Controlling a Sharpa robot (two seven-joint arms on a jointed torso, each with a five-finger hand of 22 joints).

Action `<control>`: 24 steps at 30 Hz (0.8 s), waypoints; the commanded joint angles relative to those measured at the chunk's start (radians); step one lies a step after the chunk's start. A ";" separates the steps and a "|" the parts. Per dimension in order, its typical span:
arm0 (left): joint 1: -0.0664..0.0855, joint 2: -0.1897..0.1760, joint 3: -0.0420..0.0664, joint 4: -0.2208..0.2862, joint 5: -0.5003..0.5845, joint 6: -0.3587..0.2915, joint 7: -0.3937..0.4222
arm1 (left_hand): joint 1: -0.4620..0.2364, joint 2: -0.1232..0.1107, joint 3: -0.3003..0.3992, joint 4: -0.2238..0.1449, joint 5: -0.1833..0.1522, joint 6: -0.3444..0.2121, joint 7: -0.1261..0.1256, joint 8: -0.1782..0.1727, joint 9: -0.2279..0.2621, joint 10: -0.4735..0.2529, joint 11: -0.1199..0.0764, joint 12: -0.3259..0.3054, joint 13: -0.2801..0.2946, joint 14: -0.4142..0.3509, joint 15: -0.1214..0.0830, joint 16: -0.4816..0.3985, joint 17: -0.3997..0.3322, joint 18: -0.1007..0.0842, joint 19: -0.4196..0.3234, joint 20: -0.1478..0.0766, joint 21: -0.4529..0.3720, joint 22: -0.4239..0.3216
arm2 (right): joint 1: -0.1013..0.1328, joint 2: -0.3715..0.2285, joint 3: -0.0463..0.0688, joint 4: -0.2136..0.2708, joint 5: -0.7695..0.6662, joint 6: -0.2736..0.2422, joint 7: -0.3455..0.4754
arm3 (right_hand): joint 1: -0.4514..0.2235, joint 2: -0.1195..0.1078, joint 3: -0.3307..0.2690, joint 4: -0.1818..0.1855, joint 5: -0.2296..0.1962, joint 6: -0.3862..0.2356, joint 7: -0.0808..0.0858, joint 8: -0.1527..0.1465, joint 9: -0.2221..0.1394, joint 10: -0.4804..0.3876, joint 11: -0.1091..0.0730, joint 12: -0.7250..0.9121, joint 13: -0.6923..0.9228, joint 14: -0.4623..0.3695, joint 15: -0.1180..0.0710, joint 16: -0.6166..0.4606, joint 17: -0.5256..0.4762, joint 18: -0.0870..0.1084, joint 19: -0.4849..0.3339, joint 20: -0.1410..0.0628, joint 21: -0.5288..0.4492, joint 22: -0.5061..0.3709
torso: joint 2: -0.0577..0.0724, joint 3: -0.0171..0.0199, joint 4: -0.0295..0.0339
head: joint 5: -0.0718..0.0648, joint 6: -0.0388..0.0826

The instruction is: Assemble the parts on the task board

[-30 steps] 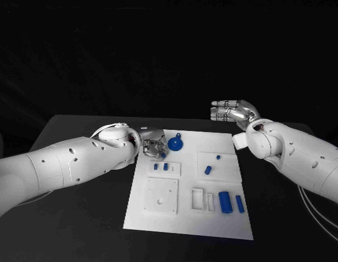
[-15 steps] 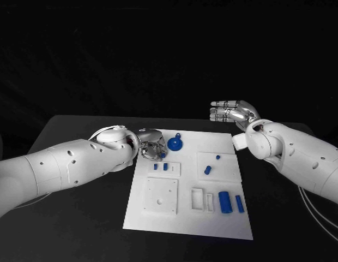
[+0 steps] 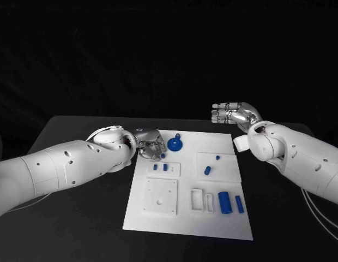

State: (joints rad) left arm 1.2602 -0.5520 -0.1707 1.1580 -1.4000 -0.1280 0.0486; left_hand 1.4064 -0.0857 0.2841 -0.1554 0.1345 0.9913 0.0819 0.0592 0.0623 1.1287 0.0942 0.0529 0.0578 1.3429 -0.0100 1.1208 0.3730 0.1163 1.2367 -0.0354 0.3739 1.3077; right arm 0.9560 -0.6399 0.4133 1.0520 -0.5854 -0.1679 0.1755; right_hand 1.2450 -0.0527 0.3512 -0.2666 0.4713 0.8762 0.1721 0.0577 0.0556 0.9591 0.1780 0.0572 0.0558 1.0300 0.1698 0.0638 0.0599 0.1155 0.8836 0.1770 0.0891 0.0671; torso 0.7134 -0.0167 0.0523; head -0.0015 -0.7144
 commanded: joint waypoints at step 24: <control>0.037 -0.116 0.036 0.003 0.830 -0.172 0.179 | -0.026 0.003 0.081 -0.022 -0.011 0.074 0.054 0.004 0.000 0.034 0.000 0.008 0.001 -0.052 0.002 -0.425 -0.123 -0.008 -0.075 0.009 -0.107 -0.013 | -0.048 -0.167 0.000 0.201 -0.891 0.040 -0.113 | 0.050 -0.009 -0.186 -0.020 -0.033 0.350 -0.096 0.008 0.035 0.472 -0.184 0.012 0.030 0.425 -0.247 0.605 0.519 -0.035 0.480 -0.281 0.492 0.272 | 0.000 0.0008 -0.0006 | -0.058 0.032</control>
State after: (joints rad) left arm 1.2950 -0.6651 -0.1355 1.1528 -0.7018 -0.2695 0.1675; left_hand 1.3906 -0.0803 0.3688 -0.1758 0.1263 1.0647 0.1374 0.0668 0.0624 1.1694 0.0934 0.0559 0.0571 1.2866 -0.0073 0.6978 0.2494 0.0977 1.1568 -0.0268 0.2698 1.2962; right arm 0.9130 -0.8034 0.4139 1.2373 -1.2760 -0.1546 0.1269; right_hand 1.3014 -0.0544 0.1605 -0.2841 0.4451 1.2298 0.0757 0.0673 0.0911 1.4229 -0.0075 0.0688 0.0831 1.4586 -0.0754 0.6383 0.5507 0.0903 1.3665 -0.0972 0.5646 0.3253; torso 0.7124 -0.0167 0.0514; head -0.0579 -0.6830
